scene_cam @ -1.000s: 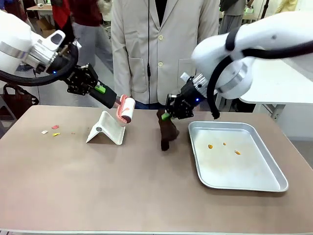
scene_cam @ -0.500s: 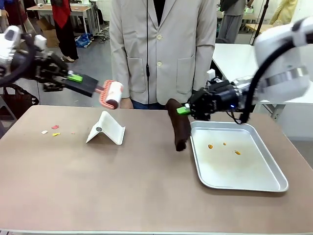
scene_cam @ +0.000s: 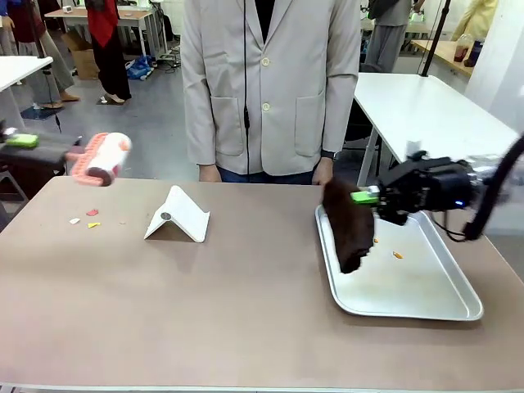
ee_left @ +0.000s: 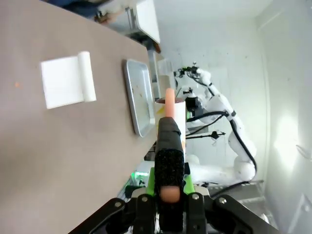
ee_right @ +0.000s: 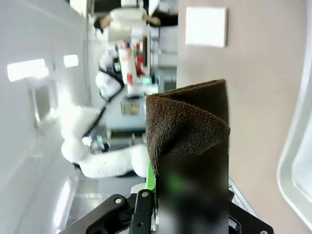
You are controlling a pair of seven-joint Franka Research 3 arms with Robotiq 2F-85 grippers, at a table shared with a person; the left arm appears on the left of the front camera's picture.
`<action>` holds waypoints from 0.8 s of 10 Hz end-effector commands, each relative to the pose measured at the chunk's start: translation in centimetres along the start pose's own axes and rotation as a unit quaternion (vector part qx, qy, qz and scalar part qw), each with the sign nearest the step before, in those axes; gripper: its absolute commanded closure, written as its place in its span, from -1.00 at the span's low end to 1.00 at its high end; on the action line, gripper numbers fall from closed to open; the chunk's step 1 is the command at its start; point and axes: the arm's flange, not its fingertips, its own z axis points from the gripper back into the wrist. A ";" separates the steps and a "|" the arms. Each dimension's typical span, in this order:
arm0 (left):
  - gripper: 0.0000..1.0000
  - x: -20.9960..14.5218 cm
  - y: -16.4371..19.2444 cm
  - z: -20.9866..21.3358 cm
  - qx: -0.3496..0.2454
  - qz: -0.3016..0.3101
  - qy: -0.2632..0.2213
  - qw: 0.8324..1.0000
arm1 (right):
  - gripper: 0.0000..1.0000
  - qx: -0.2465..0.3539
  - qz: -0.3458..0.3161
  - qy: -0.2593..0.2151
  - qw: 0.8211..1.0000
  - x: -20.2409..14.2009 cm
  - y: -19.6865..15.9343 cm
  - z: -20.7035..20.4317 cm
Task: Clean the surface of the table.
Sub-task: Hold the Lint Roller with your left hand and the towel with your right hand.
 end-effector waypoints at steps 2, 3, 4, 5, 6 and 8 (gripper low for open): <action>1.00 -1.7 4.2 7.7 -0.014 0.007 -0.031 0.999 | 1.00 0.054 -0.048 -0.117 0.991 -2.7 -0.1 9.9; 1.00 -2.0 5.1 8.0 -0.024 0.004 -0.038 0.999 | 1.00 0.058 -0.061 -0.143 0.986 -3.3 -0.8 12.5; 1.00 -1.7 5.7 7.1 -0.004 0.042 -0.047 0.998 | 1.00 0.060 -0.071 -0.168 0.981 -3.8 -1.6 15.1; 1.00 -1.6 6.5 6.4 -0.013 0.075 -0.057 0.995 | 1.00 0.052 -0.089 -0.198 0.975 -4.3 -2.7 17.3; 1.00 -1.8 7.2 6.2 -0.023 0.086 -0.064 0.994 | 1.00 0.045 -0.105 -0.219 0.969 -4.8 -3.4 18.5; 1.00 -2.1 7.3 5.5 -0.031 0.114 -0.088 0.989 | 1.00 0.041 -0.088 -0.238 0.966 -5.5 -4.1 19.3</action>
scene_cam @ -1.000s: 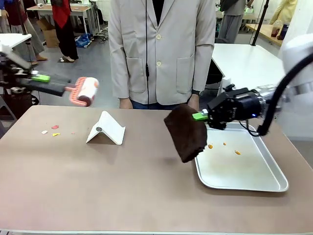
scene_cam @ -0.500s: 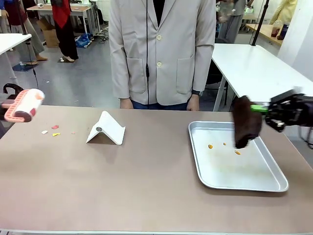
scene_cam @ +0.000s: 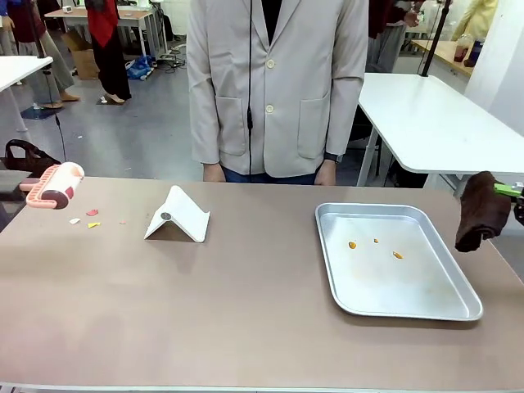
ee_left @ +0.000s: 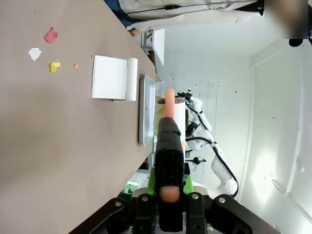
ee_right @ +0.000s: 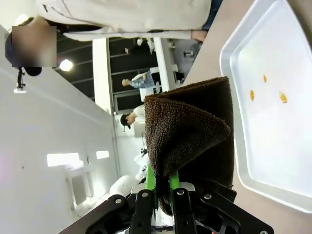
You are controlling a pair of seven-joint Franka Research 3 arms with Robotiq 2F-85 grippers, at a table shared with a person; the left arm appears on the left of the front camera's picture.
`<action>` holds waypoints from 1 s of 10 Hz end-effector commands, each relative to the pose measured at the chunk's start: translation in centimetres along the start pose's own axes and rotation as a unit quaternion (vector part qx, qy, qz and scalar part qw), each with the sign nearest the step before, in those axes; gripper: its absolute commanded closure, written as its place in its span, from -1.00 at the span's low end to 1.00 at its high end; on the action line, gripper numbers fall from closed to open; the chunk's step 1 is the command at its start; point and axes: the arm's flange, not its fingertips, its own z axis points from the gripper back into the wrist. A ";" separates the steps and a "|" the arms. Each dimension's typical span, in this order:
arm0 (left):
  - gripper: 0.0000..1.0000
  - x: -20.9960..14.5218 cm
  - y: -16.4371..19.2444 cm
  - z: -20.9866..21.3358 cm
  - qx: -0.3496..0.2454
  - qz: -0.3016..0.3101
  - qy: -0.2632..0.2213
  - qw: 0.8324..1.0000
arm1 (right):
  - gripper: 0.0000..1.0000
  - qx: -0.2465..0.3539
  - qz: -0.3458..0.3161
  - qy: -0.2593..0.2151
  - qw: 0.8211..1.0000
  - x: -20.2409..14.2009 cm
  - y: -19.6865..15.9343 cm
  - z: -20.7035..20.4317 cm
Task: Clean the surface of the table.
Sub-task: Hold the Lint Roller with your left hand and the towel with your right hand, then if a person points to the right, clean the right side of the table with your right hand, and if they point to the left, clean the left side with your left hand.
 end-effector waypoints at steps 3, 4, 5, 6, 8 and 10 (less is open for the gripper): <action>1.00 0.0 0.0 0.0 0.000 0.000 0.000 1.000 | 1.00 0.000 0.000 0.000 1.000 0.0 0.0 0.0; 1.00 0.0 0.0 0.0 0.000 0.000 0.000 1.000 | 1.00 0.000 0.000 0.000 1.000 0.0 0.0 0.0; 1.00 0.0 0.0 0.0 0.000 0.000 0.000 1.000 | 1.00 0.000 0.000 0.000 1.000 0.0 0.0 0.0; 1.00 0.0 0.0 0.0 0.000 0.000 0.000 1.000 | 1.00 0.000 0.000 0.000 1.000 0.0 0.0 0.0; 1.00 0.0 0.0 0.0 0.000 0.000 0.000 1.000 | 1.00 0.000 0.000 0.000 1.000 0.0 0.0 0.0; 1.00 0.0 0.0 0.0 0.000 0.000 0.000 1.000 | 1.00 0.000 0.000 0.000 1.000 0.0 0.0 0.0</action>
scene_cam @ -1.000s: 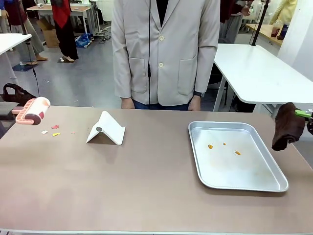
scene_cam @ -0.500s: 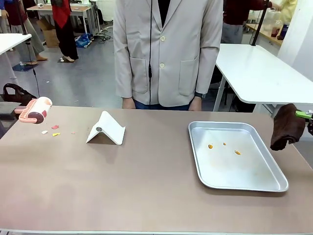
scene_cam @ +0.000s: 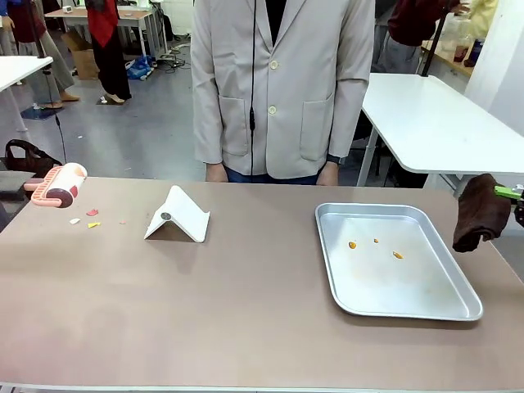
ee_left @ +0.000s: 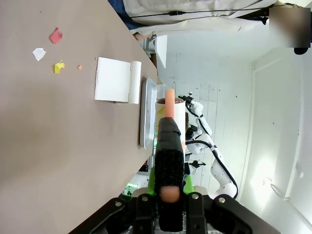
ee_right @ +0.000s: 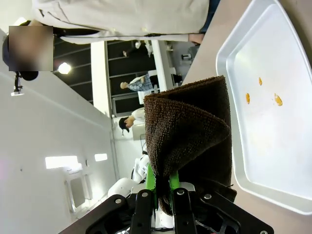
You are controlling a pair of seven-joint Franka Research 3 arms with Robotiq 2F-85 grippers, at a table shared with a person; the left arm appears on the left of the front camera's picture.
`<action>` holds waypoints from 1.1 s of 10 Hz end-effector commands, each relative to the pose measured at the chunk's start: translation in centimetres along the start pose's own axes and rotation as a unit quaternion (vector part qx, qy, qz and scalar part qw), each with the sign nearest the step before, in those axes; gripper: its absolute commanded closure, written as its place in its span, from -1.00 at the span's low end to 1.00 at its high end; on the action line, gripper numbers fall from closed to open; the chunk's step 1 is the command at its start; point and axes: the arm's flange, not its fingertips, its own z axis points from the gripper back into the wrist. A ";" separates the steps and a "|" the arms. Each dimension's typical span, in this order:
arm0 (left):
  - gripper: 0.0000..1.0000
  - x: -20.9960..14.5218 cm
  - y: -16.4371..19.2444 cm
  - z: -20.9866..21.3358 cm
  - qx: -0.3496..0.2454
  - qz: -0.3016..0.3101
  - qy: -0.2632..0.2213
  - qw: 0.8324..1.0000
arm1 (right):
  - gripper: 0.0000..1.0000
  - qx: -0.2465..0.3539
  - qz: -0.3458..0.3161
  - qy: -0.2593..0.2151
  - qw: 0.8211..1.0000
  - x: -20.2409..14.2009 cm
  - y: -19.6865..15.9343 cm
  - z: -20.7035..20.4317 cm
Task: Clean the surface of the table.
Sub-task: If a person points to the right, clean the right side of the table with your right hand, and if they point to the left, clean the left side with your left hand.
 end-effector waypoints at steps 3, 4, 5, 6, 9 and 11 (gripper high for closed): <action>1.00 -0.2 -0.2 0.1 -0.005 -0.009 0.006 1.000 | 1.00 0.004 0.000 0.005 1.000 -0.2 0.3 0.0; 1.00 -0.2 -0.2 0.1 -0.005 -0.009 0.006 1.000 | 1.00 0.004 0.000 0.005 1.000 -0.2 0.3 0.0; 1.00 -0.2 -0.2 0.1 -0.005 -0.009 0.006 1.000 | 1.00 0.004 0.000 0.005 1.000 -0.2 0.3 0.0; 1.00 -0.2 -0.2 0.1 -0.005 -0.009 0.006 1.000 | 1.00 0.004 0.000 0.005 1.000 -0.2 0.3 0.0; 1.00 -0.2 -0.2 0.1 -0.005 -0.009 0.006 1.000 | 1.00 0.004 0.000 0.005 1.000 -0.2 0.3 0.0; 1.00 -0.2 -0.2 0.1 -0.005 -0.009 0.006 1.000 | 1.00 0.004 0.000 0.005 1.000 -0.2 0.3 0.0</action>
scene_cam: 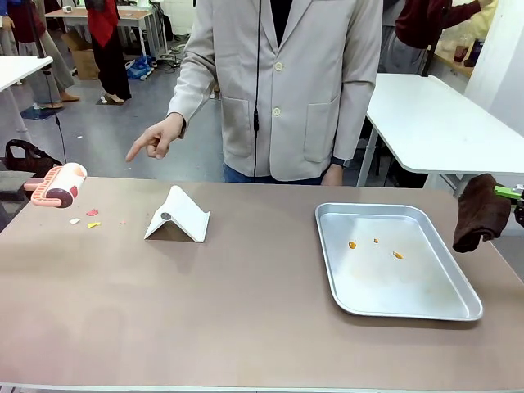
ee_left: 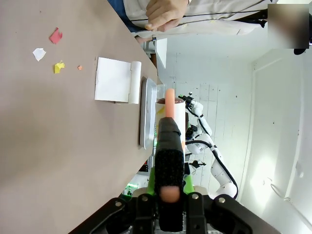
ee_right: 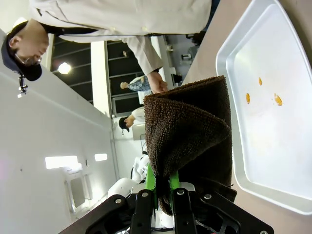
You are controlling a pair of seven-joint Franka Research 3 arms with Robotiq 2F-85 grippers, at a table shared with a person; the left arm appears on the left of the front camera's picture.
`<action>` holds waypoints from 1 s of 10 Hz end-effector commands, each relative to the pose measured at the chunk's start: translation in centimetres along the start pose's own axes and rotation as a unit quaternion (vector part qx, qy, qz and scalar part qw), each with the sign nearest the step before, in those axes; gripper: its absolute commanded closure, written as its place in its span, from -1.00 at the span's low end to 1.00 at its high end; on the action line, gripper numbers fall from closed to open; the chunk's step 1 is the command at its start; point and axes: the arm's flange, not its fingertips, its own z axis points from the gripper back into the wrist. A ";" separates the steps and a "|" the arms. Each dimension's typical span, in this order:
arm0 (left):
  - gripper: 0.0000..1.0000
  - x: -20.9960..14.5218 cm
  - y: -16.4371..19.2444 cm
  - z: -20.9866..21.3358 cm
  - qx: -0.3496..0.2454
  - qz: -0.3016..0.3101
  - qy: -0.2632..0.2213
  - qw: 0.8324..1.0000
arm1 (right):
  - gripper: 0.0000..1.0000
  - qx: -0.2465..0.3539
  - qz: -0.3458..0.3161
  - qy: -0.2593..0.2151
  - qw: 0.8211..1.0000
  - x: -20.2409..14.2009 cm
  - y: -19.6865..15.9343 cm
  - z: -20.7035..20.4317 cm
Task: Clean the surface of the table.
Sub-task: If a person points to the right, clean the right side of the table with your right hand, and if they point to the left, clean the left side with your left hand.
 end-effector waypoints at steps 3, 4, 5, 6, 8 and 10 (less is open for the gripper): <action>1.00 -0.2 -0.2 0.1 -0.005 -0.009 0.006 1.000 | 1.00 0.004 0.000 0.005 1.000 -0.2 0.3 0.0; 1.00 -0.2 -0.2 0.1 -0.005 -0.009 0.006 1.000 | 1.00 0.004 0.000 0.005 1.000 -0.2 0.3 0.0; 1.00 -0.2 -0.2 0.1 -0.005 -0.009 0.006 1.000 | 1.00 0.004 0.000 0.005 1.000 -0.2 0.3 0.0; 1.00 -0.2 -0.2 0.1 -0.005 -0.009 0.006 1.000 | 1.00 0.004 0.000 0.005 1.000 -0.2 0.3 0.0; 0.55 0.0 0.0 0.0 0.000 0.000 0.000 1.000 | 1.00 0.004 0.000 0.005 1.000 -0.2 0.3 0.0; 0.55 0.3 0.2 0.7 0.075 -0.013 -0.074 0.994 | 1.00 0.004 0.000 0.005 1.000 -0.2 0.3 0.0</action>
